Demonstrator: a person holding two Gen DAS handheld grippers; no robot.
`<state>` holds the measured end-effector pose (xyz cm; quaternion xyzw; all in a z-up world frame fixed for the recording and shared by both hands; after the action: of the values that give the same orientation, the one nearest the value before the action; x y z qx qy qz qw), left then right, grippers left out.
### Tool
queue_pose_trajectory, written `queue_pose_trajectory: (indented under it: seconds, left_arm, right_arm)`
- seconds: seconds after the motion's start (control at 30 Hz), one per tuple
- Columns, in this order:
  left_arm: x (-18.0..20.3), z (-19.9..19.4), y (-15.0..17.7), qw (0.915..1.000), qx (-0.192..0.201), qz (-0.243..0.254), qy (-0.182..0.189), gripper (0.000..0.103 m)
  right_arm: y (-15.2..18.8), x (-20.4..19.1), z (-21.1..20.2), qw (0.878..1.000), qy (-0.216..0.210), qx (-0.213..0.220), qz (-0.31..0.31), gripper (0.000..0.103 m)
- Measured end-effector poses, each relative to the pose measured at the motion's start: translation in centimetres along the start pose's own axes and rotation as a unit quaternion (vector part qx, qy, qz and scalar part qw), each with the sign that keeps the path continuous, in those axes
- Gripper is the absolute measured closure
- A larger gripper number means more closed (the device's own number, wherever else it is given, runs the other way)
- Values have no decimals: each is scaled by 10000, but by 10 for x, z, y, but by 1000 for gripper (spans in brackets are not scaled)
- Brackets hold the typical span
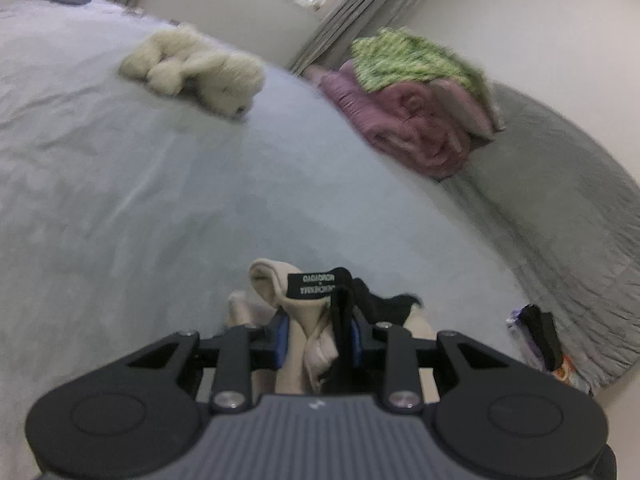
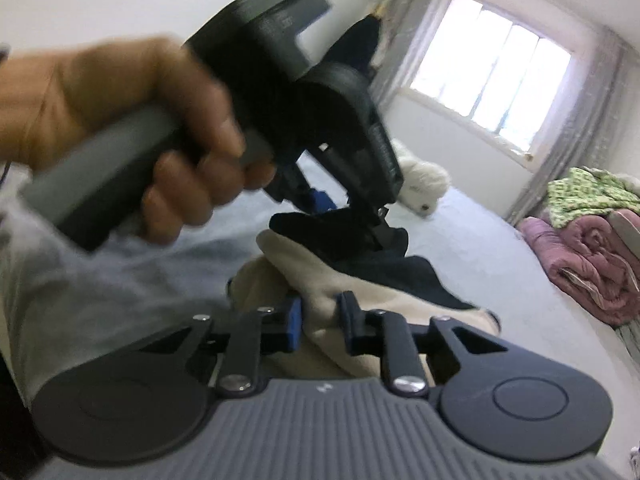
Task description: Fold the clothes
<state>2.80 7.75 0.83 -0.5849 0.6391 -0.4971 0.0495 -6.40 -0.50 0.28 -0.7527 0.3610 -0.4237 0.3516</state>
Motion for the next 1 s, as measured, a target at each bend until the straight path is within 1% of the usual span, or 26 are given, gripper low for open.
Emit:
queue_pose_trajectory:
  seconds: [0.03,0.13,0.17,0.2,0.3,0.33,0.4,0.47,0.53,0.6,0.7,0.8,0.9,0.93,1.0]
  left_arm:
    - [0,1,0,10000,-31,-23,-5,73]
    - [-10,9,9,9991,-337,-193,-183,72]
    - [-13,10,10,9987,-393,-265,-203,70]
    - [-16,8,10,9984,-396,-353,-196,66]
    - [-23,3,5,9976,-332,-551,-247,61]
    - [-23,0,4,9976,-294,-554,-295,60]
    - [-22,-8,-1,9979,-147,-522,-358,58]
    - [-20,-21,-10,9981,87,-476,-380,56]
    - [-16,-34,-17,9979,297,-352,-455,56]
    - [-9,-42,-18,9979,432,-215,-427,56]
    - [12,-45,-11,9989,427,139,-144,57]
    - [35,-43,0,9978,335,558,104,57]
    - [51,-32,13,9959,157,855,239,57]
    - [54,-26,18,9956,39,916,201,57]
    - [53,-13,28,9944,-222,1034,-31,57]
  right_arm:
    - [2,-1,3,9999,-3,-68,-79,83]
    - [12,-6,10,9993,-47,-250,-277,84]
    - [14,-7,8,9993,-71,-257,-268,84]
    - [15,-7,6,9993,-93,-262,-245,84]
    - [11,-5,6,9993,-177,-265,-201,82]
    - [10,-4,6,9993,-216,-252,-166,79]
    - [7,1,3,9994,-284,-201,-35,79]
    - [2,9,-8,9988,-388,-39,283,80]
    - [-3,15,-26,9960,-496,160,725,80]
    - [-8,30,-33,9916,-523,263,1152,80]
    - [-6,49,-32,9842,-540,98,1685,80]
    - [12,53,-17,9828,-431,-378,1757,80]
    - [23,49,-15,9797,-532,-535,1857,81]
    - [24,46,-14,9802,-527,-558,1826,80]
    - [28,43,-9,9818,-509,-607,1726,79]
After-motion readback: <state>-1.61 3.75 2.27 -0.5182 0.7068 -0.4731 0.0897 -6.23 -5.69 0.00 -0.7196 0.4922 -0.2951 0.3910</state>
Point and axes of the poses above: each gripper's, at about its wrist camera, not at the fingertips, and z roughly the way its jaws point, x to its right, y to its underside, the point moved 7 cm from there along z, roughly the way its jaws point, and after that the axes turned 1 degree about z, right-handed, at the moved point
